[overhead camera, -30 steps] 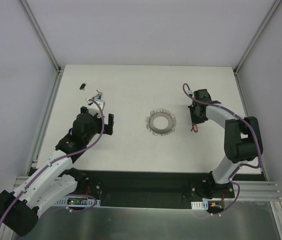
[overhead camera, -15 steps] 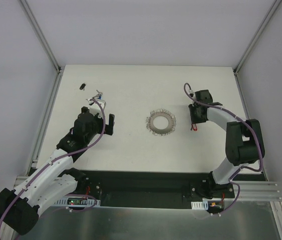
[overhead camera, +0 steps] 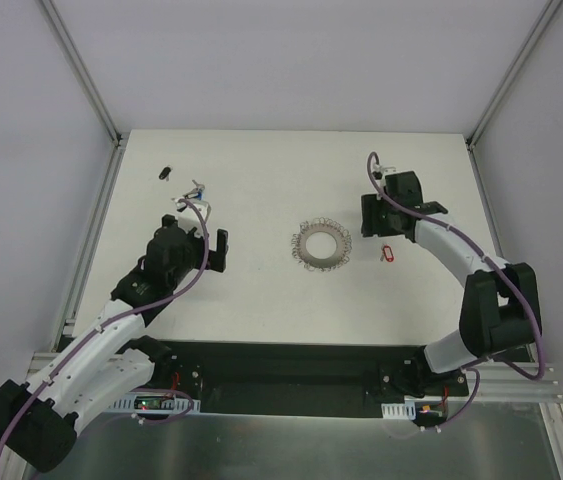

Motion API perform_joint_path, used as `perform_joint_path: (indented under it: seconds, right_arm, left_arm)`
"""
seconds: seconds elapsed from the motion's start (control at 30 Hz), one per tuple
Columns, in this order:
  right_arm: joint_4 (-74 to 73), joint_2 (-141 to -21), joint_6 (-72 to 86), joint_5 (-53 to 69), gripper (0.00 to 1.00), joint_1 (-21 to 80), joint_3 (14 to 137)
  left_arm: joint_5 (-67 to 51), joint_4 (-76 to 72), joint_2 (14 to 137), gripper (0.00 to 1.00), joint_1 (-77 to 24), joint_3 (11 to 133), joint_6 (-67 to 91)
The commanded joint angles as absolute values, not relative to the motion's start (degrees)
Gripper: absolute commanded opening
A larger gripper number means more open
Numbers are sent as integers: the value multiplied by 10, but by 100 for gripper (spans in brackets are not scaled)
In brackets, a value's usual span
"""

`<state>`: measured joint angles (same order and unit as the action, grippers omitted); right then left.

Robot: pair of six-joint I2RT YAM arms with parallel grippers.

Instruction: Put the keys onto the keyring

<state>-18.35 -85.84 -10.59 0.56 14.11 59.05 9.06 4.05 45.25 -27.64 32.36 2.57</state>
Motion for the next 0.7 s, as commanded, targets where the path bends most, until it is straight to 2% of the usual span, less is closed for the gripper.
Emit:
perform_joint_path:
  seconds: [0.0, 0.33, 0.43, 0.47, 0.53, 0.57, 0.67]
  right_arm:
    - [-165, -886, -13, 33, 60, 184, 612]
    - [-132, -965, 91, 19, 56, 237, 604]
    - [-131, -973, 94, 26, 48, 257, 599]
    - [-131, -975, 98, 27, 40, 264, 599]
    - [-133, -975, 105, 30, 34, 286, 595]
    - [-134, -974, 114, 32, 26, 294, 594]
    - [-138, -963, 139, 40, 23, 331, 587]
  left_arm:
    - [81, 68, 419, 99, -271, 342, 37]
    - [83, 84, 364, 99, -271, 313, 40]
    - [81, 84, 366, 99, -271, 314, 41]
    - [81, 84, 368, 99, -271, 316, 41]
    - [76, 84, 372, 99, -271, 318, 40]
    - [76, 83, 374, 99, -271, 319, 39]
    - [69, 84, 377, 99, -271, 321, 39]
